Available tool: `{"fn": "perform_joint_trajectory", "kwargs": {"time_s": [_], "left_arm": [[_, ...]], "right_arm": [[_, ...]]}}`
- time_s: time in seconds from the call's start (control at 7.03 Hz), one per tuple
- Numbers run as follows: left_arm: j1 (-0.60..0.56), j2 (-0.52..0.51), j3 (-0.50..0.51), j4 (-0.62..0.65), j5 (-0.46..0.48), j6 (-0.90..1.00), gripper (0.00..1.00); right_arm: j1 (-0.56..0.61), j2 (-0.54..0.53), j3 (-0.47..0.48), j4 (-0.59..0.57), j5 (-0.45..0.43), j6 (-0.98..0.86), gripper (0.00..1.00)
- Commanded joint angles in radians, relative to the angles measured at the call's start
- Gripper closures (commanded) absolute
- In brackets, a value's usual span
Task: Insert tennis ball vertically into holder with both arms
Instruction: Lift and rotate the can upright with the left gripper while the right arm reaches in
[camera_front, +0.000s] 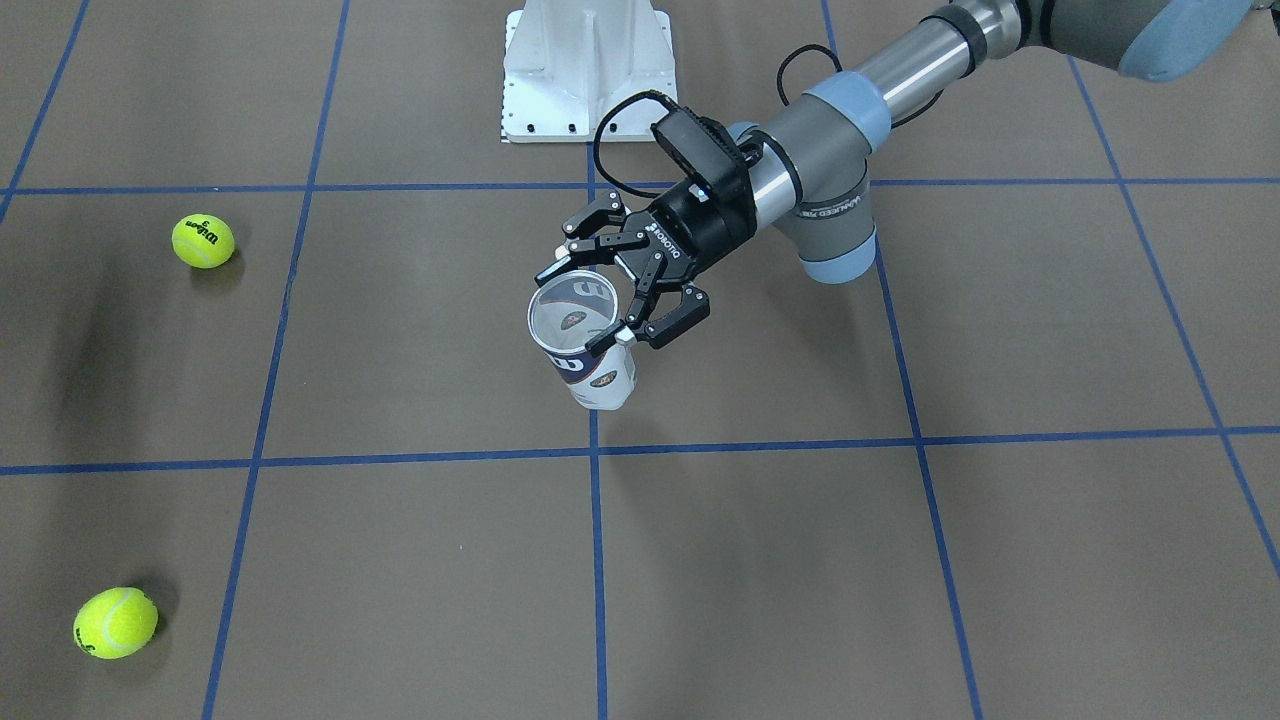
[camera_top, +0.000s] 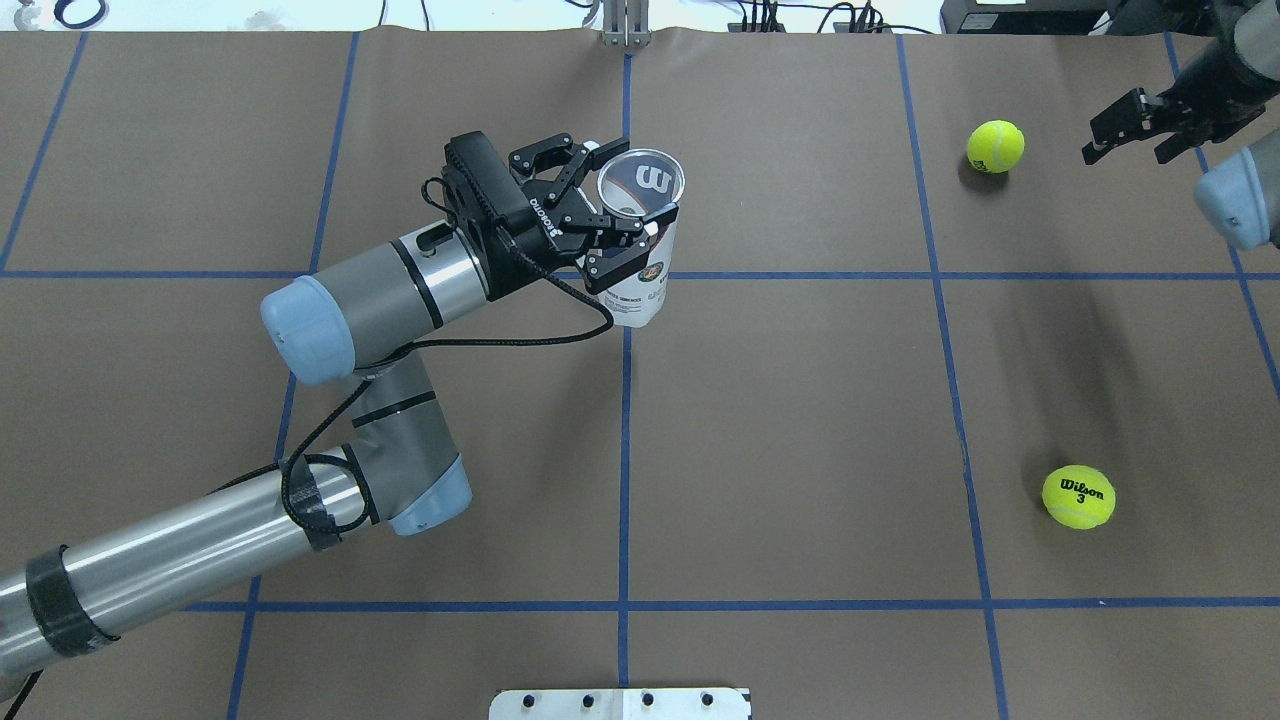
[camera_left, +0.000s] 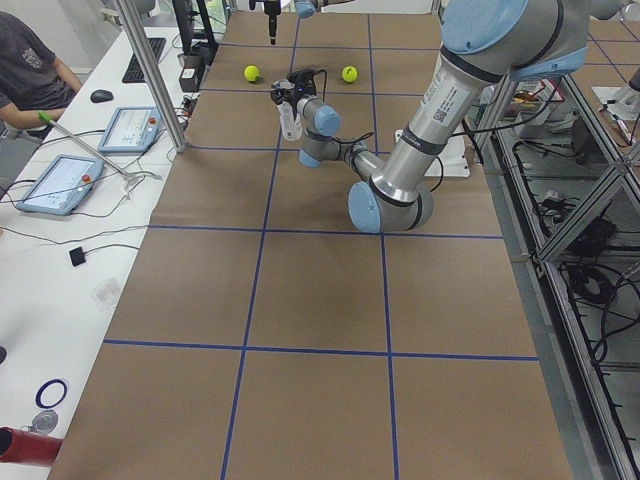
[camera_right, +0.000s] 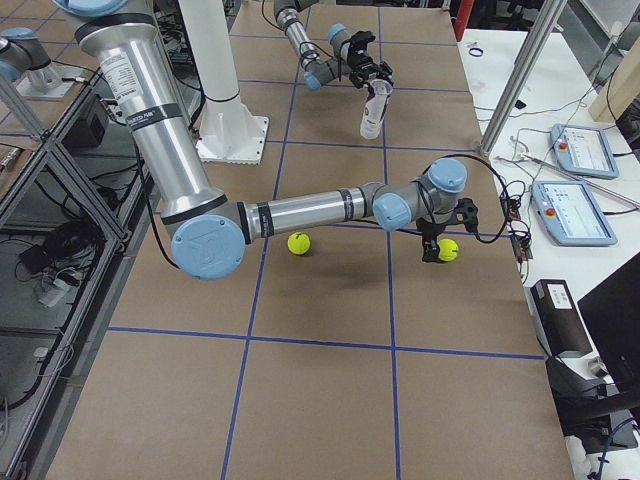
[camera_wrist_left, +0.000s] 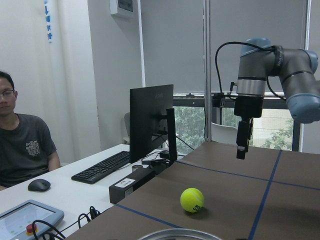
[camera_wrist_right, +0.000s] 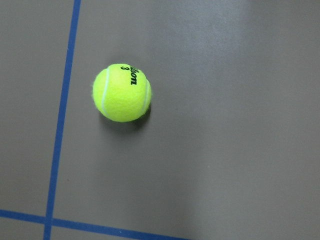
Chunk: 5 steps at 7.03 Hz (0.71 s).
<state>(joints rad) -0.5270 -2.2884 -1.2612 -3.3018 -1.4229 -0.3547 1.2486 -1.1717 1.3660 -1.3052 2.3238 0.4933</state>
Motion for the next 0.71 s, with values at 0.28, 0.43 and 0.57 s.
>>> {"fn": "perform_joint_trajectory", "kwargs": {"time_s": [0.28,0.43,0.57], "left_arm": [[0.061,0.007,0.016,-0.059,0.052,0.005,0.27],[0.064,0.007,0.016,-0.059,0.052,0.005,0.27],[0.065,0.009,0.016,-0.059,0.052,0.005,0.27]], "right_arm": [[-0.124,-0.312,0.399,0.003,-0.032,0.220,0.00],[-0.193,-0.362,0.456,0.003,-0.035,0.335,0.00],[-0.237,-0.391,0.529,0.003,-0.037,0.400,0.00]]}}
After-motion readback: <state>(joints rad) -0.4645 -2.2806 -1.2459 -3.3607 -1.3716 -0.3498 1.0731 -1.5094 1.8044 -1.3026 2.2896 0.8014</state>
